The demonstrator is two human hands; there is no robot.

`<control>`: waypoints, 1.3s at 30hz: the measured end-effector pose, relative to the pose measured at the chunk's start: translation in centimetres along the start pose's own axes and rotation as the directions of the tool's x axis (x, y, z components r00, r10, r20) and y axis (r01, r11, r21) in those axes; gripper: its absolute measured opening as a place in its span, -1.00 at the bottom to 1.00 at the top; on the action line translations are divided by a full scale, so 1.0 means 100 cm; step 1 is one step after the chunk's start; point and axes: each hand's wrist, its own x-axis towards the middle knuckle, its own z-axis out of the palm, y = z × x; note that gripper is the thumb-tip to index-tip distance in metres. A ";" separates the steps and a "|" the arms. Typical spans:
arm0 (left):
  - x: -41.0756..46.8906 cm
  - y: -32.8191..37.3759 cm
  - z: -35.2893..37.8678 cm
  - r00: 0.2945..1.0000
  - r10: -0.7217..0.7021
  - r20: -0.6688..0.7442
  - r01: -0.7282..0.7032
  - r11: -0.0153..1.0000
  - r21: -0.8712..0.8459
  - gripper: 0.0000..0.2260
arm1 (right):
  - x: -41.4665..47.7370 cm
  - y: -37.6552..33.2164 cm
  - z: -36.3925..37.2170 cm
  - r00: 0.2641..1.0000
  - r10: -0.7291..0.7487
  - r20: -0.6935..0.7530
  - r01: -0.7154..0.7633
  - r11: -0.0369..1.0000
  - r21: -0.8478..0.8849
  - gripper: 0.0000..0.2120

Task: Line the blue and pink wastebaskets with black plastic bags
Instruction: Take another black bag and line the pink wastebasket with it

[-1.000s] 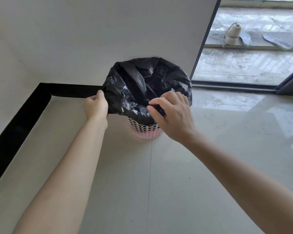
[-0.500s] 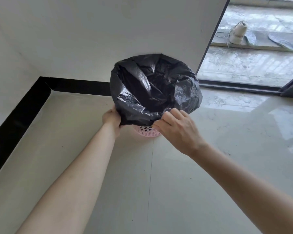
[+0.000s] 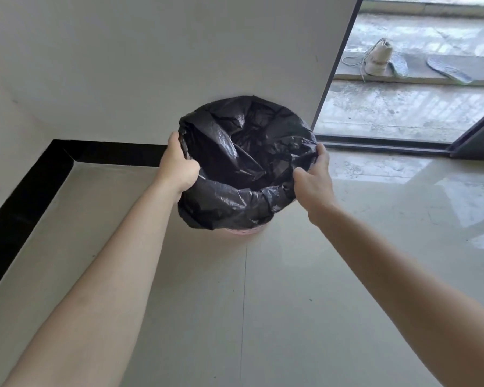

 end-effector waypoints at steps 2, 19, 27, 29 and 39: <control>-0.005 0.003 -0.007 0.993 -0.098 0.065 0.094 0.993 0.067 -0.41 | 0.003 -0.002 -0.006 1.000 -0.006 0.021 0.007 0.997 -0.079 -0.27; 0.024 0.015 0.036 0.822 -0.255 0.510 -0.496 0.119 0.860 -0.57 | -0.025 -0.031 -0.001 0.746 -0.549 0.378 0.645 0.451 -0.617 -0.66; 0.023 0.010 0.040 0.833 -0.048 0.552 -0.527 0.238 0.816 -0.58 | -0.045 -0.012 0.007 0.772 -0.128 0.623 0.632 0.266 -0.728 -0.65; 0.020 0.015 0.030 0.846 0.264 0.463 -0.530 0.495 0.688 -0.65 | -0.041 -0.020 0.002 0.745 -0.089 0.662 0.631 0.416 -0.655 -0.72; 0.006 -0.006 -0.006 0.986 0.167 0.023 -0.156 0.856 0.493 -0.39 | 0.024 -0.023 -0.002 0.865 -0.066 0.497 0.501 0.121 -0.857 -0.54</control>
